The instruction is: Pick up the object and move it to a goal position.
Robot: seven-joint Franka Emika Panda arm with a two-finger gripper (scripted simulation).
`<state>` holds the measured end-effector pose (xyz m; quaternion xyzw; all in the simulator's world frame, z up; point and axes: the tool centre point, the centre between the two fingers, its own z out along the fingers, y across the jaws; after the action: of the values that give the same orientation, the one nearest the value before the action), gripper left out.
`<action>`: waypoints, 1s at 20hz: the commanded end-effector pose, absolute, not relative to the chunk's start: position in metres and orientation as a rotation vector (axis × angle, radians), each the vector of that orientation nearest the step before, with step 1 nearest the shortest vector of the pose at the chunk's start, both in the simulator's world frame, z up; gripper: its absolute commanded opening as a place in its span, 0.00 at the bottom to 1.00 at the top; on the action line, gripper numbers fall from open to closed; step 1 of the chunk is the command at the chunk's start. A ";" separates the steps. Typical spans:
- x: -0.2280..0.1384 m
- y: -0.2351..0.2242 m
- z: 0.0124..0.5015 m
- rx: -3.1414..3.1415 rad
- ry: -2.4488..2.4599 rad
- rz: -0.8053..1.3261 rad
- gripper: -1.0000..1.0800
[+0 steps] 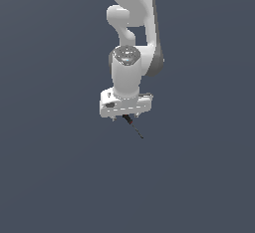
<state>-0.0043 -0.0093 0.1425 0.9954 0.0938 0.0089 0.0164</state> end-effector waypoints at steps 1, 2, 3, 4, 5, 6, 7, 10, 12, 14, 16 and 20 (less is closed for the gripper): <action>-0.011 -0.006 0.131 3.088 0.380 0.022 0.96; -0.014 -0.004 0.126 3.085 0.421 0.020 0.96; -0.017 -0.003 0.120 3.080 0.464 0.017 0.96; -0.020 -0.001 0.115 3.075 0.509 0.015 0.96; -0.024 0.001 0.109 3.069 0.553 0.013 0.96; -0.027 0.003 0.104 3.064 0.595 0.011 0.96; -0.030 0.004 0.099 3.058 0.634 0.009 0.96; -0.039 0.009 0.087 3.040 0.738 0.005 0.96; -0.044 0.011 0.081 3.029 0.795 0.003 0.96; -0.048 0.013 0.075 3.020 0.843 0.002 0.96; -0.051 0.015 0.071 3.011 0.881 0.001 0.96; -0.056 0.017 0.066 3.001 0.928 0.000 0.96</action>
<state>-0.0542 0.0165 0.0677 0.9571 0.2896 -0.0002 0.0009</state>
